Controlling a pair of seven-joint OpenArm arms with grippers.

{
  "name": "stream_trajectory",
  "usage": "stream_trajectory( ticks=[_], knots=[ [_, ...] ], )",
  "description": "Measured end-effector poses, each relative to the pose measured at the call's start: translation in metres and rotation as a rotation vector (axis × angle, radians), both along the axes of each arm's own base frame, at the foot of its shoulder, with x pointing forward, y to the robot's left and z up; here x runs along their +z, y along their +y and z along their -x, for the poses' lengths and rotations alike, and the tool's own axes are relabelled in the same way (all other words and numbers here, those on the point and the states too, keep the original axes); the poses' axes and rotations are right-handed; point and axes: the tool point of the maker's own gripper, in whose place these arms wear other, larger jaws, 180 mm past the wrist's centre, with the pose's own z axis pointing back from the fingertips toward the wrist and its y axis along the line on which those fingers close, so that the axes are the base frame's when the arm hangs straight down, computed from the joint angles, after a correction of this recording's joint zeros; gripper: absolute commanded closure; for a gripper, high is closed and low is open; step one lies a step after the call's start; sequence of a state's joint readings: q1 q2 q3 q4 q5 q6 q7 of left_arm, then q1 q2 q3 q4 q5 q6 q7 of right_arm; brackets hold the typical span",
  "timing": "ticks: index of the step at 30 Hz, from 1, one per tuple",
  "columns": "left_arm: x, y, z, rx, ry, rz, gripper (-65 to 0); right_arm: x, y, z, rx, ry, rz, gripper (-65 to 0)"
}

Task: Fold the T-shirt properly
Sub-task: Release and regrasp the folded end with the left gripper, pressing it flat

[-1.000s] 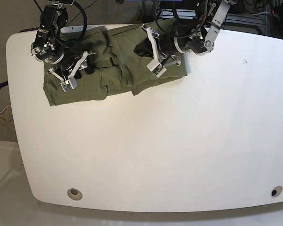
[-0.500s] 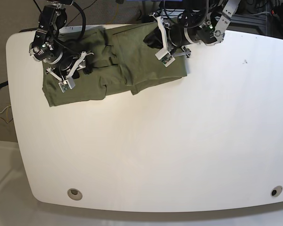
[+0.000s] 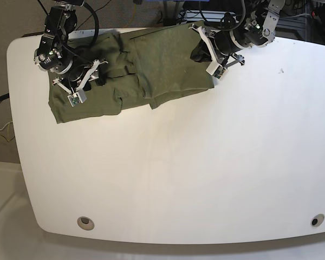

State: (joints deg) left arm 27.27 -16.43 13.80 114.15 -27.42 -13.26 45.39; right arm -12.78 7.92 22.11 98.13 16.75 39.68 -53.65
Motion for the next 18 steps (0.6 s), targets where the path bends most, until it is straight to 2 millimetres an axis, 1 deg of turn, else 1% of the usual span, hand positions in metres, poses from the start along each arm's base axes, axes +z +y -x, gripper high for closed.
stream_trajectory(
  ticks=[3, 5, 9, 13, 18],
  knots=[
    [0.001, 0.003, -0.01, 0.022, -0.024, 0.006, -0.1, 0.0, 0.001, 0.0, 0.001, 0.0, -0.001, -28.3],
    [-0.003, 0.002, -0.017, 0.02, -0.031, 0.022, -0.1, 0.0, 0.001, 0.0, -0.003, 0.0, -0.005, -28.4],
    [-0.025, 0.002, -0.022, 0.012, 0.013, -0.008, -0.2, -0.001, 0.0, 0.0, -0.005, 0.002, -0.006, -28.5],
    [-0.037, 0.006, -0.025, 0.006, 0.033, -0.019, -0.4, -0.001, 0.001, 0.001, -0.002, 0.003, -0.007, -28.8],
    [-0.038, 0.01, -0.037, 0.005, 0.016, -0.007, -0.5, 0.0, 0.0, 0.001, 0.004, 0.006, 0.002, -29.1]
  ],
)
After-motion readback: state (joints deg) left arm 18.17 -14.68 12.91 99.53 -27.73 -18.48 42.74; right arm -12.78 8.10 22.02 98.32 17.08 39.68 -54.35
